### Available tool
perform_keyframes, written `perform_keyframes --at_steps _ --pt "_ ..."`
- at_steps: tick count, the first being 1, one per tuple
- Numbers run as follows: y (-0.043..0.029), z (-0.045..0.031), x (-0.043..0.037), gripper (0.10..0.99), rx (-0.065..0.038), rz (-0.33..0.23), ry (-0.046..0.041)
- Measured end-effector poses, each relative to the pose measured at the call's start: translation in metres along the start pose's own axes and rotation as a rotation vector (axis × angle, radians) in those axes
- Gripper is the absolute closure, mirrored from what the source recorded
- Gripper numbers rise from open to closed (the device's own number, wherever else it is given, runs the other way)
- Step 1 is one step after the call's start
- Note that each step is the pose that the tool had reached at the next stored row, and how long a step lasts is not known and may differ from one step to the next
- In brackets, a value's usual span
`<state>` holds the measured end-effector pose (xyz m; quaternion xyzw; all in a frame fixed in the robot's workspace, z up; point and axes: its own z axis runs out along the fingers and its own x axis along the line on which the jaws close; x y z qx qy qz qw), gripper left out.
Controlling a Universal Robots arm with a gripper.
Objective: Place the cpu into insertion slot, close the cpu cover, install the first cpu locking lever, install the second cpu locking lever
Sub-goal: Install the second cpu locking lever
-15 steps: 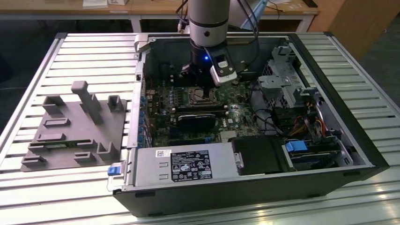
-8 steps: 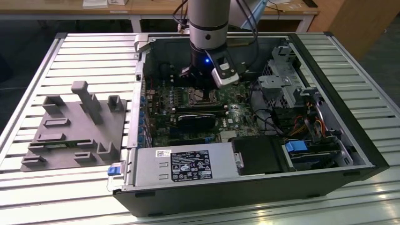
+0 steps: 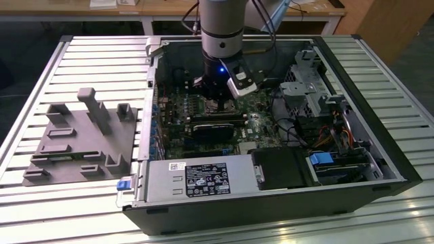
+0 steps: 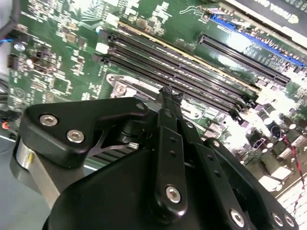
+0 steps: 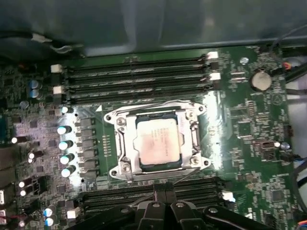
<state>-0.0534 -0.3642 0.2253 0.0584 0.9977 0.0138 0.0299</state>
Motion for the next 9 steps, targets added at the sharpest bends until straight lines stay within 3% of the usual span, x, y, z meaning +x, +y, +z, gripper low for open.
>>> perform_keyframes --at_steps 6,9 --pt "-0.003 0.0047 0.0057 0.98 -0.006 -0.03 0.0013" --pt "-0.0047 0.0053 0.006 0.98 -0.015 -0.036 0.0024"
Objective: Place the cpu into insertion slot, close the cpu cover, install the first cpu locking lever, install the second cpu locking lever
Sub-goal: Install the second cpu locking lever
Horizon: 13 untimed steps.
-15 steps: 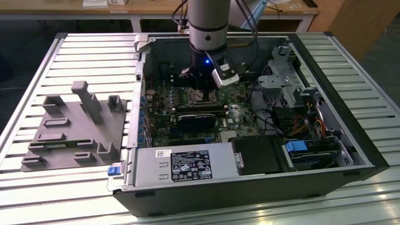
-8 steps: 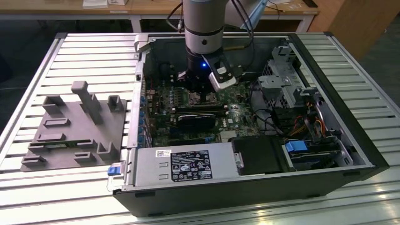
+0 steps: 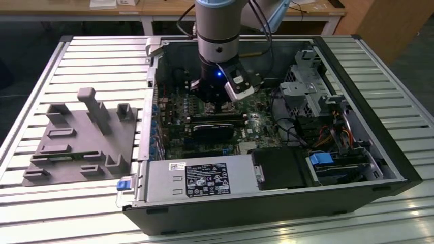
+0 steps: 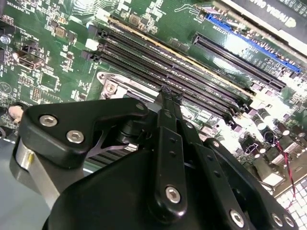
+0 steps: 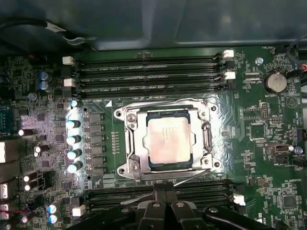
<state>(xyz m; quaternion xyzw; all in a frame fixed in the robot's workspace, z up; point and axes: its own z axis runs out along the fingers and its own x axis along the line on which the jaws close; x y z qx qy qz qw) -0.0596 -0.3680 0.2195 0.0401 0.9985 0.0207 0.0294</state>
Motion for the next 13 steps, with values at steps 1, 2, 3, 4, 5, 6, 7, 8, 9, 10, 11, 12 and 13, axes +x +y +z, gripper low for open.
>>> perform_keyframes --at_steps 1,2,3,4,5,6,7,8,9,10,11,12,13 --pt "-0.0008 0.0001 0.0 0.98 -0.005 -0.001 0.0005" --pt "-0.0016 0.0001 -0.0001 0.98 -0.009 -0.002 0.0008" --pt "-0.0026 0.0002 -0.0001 0.98 -0.011 -0.003 0.001" --pt "-0.0036 0.0002 -0.0001 0.98 -0.013 -0.004 0.0012" --pt "-0.0046 0.0003 0.0 0.98 -0.015 -0.005 0.0015" --pt "-0.0048 0.0004 0.0 0.98 -0.016 -0.005 0.0014" --pt "-0.0048 0.0004 0.0 0.98 -0.016 -0.006 0.0015" --pt "-0.0048 0.0004 0.0 0.98 -0.016 -0.006 0.0015" --pt "-0.0048 0.0004 0.0 0.98 -0.016 -0.006 0.0015" --pt "-0.0048 0.0004 0.0 0.98 -0.016 -0.006 0.0015" --pt "-0.005 0.0003 0.0001 0.98 -0.017 -0.006 0.0016" --pt "-0.0052 0.0003 0.0005 0.98 -0.017 -0.006 0.0012" --pt "-0.0055 0.0003 0.001 0.98 -0.019 -0.006 0.0004"
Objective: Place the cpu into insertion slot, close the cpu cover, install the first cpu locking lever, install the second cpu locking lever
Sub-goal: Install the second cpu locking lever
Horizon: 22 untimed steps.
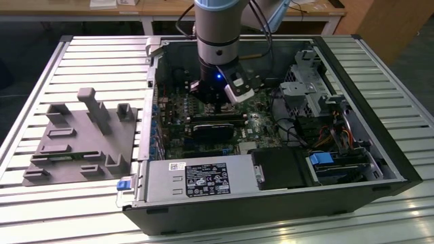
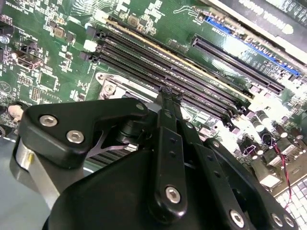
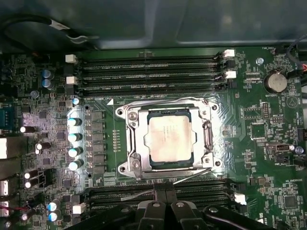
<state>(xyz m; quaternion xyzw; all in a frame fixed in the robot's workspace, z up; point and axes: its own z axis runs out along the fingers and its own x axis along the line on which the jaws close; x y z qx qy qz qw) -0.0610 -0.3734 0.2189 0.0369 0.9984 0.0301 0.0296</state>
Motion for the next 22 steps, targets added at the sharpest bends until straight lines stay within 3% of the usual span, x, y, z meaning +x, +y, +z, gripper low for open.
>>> perform_keyframes --at_steps 2,8,16,22 --pt "-0.0015 -0.0001 0.0009 0.98 -0.014 0.001 0.0003" --pt "-0.0093 -0.0006 0.0037 0.98 -0.086 0.005 0.0039" --pt "-0.0241 -0.0009 0.0062 0.98 -0.135 0.008 0.0063" --pt "-0.0296 0.0001 0.0133 0.98 -0.186 0.011 0.0083"
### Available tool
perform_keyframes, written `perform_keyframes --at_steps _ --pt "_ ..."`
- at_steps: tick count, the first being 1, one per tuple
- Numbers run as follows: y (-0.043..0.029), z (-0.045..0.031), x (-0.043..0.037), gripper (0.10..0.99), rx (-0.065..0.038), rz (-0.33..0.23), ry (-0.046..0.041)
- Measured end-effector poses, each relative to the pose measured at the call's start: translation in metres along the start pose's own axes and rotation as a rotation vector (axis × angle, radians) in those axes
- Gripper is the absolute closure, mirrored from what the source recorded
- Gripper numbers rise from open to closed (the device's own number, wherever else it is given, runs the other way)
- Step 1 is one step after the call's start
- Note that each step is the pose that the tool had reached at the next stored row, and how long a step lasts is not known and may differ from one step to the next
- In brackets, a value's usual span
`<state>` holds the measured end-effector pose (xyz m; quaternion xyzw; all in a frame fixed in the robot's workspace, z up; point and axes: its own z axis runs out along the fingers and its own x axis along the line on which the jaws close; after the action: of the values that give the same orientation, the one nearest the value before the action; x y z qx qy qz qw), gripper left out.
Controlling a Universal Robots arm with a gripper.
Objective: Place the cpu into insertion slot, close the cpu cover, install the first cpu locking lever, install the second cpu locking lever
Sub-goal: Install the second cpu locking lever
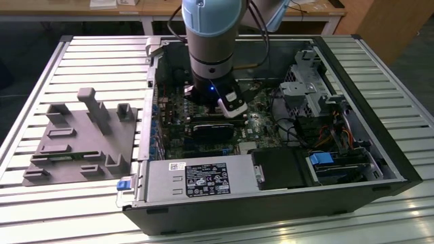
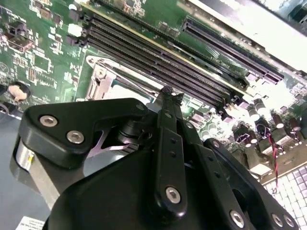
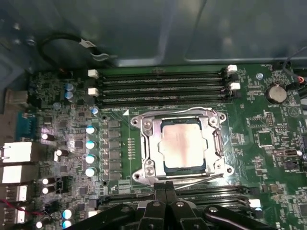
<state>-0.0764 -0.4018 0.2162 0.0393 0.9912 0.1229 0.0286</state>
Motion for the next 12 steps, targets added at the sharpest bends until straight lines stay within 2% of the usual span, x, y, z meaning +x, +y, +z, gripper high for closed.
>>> perform_keyframes --at_steps 2,6,12 --pt "-0.0029 0.0003 0.0008 0.98 -0.011 0.001 0.0006" --pt "-0.0081 0.0016 0.0012 0.98 -0.021 0.002 0.0013" --pt "-0.0125 0.0041 0.0043 0.98 -0.056 0.004 0.0039"
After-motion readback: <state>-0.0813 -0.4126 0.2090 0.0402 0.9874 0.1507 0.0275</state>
